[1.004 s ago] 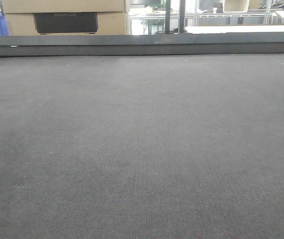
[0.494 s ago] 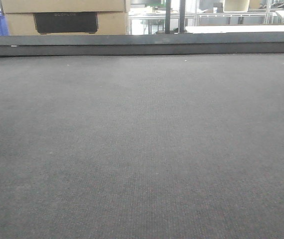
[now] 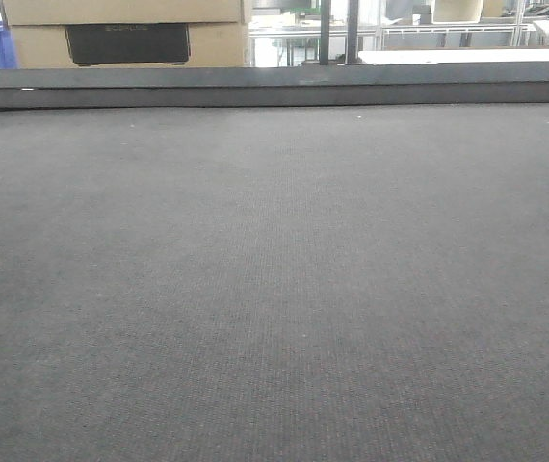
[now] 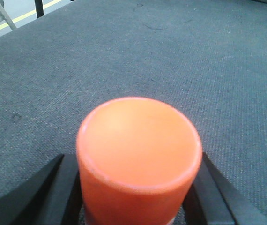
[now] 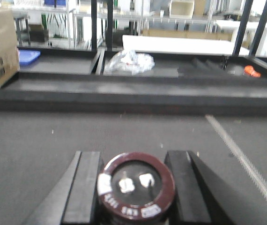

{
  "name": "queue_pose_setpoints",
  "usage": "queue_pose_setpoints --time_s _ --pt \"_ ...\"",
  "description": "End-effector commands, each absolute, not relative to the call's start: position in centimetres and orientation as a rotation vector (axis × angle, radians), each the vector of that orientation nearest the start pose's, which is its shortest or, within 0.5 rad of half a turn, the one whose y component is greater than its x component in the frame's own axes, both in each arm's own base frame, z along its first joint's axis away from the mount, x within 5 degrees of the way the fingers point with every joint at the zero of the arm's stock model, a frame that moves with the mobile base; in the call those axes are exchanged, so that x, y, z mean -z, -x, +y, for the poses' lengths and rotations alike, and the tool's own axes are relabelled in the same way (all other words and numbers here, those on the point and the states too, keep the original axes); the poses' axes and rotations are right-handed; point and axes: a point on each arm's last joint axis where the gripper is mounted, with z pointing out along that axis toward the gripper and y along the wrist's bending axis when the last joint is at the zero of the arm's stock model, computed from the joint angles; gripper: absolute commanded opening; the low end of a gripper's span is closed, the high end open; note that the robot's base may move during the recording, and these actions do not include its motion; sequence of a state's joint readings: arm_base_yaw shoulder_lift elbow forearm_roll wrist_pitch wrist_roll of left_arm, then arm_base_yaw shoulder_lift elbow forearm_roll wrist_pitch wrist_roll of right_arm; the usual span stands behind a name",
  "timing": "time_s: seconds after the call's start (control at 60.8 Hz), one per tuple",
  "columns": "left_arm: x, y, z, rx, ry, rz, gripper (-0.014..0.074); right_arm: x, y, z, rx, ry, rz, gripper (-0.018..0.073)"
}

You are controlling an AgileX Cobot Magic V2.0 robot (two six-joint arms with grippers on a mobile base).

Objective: Place cylindrical capacitor in blue bin on shelf

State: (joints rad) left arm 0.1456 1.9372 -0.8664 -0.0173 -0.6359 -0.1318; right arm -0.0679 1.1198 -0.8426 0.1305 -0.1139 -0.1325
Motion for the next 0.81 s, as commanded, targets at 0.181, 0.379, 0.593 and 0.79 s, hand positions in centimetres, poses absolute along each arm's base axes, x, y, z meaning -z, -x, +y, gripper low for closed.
queue_pose_setpoints --time_s 0.181,0.379,0.593,0.79 --pt "-20.2 -36.4 4.5 -0.017 0.144 1.883 -0.0111 -36.0 -24.7 -1.6 0.042 -0.053 1.782 -0.0024" --pt "-26.3 -34.5 1.9 -0.063 -0.040 1.953 -0.0111 -36.6 -24.4 -1.3 0.013 -0.034 1.934 -0.0024" --pt "-32.4 -31.5 -2.4 -0.036 -0.135 2.051 -0.0111 -36.2 -24.2 -0.4 -0.018 0.006 1.993 -0.0024" --pt "-36.2 -27.4 -5.3 0.111 -0.152 2.005 -0.0111 -35.7 -23.9 1.0 -0.085 0.047 2.051 -0.0024"
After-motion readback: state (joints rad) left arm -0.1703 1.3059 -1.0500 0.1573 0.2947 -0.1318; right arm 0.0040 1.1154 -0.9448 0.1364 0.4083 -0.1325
